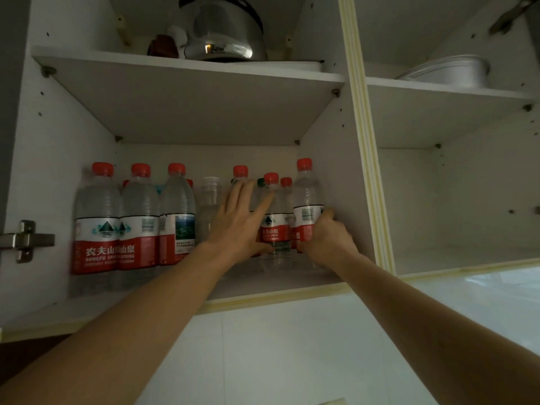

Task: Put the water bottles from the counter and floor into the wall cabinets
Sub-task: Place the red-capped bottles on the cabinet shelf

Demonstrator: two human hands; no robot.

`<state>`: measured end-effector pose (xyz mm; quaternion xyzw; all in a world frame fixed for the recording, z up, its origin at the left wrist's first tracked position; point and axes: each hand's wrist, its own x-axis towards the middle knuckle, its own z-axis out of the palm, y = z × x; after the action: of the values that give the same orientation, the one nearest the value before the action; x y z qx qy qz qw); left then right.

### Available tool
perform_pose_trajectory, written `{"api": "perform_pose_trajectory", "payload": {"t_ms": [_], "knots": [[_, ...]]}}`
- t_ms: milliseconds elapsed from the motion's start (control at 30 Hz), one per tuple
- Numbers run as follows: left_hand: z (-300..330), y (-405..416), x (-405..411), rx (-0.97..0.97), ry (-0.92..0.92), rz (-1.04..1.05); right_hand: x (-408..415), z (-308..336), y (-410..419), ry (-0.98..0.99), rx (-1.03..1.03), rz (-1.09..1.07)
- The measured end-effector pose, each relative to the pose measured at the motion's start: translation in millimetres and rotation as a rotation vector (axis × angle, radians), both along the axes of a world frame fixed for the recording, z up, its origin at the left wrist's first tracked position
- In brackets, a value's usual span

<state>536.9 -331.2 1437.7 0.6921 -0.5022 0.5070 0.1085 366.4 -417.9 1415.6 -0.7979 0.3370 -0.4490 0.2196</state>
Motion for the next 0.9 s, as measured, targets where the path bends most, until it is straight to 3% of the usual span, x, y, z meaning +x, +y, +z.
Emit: {"api": "perform_pose_trajectory", "payload": {"t_ms": [400,900], "knots": [[-6,11,7,0.097,0.021,0.022,22,5,-26,0.031,0.055,0.09],[-9,19,-6,0.057,0.023,0.04,16,-2,-26,-0.008,0.08,0.203]]}}
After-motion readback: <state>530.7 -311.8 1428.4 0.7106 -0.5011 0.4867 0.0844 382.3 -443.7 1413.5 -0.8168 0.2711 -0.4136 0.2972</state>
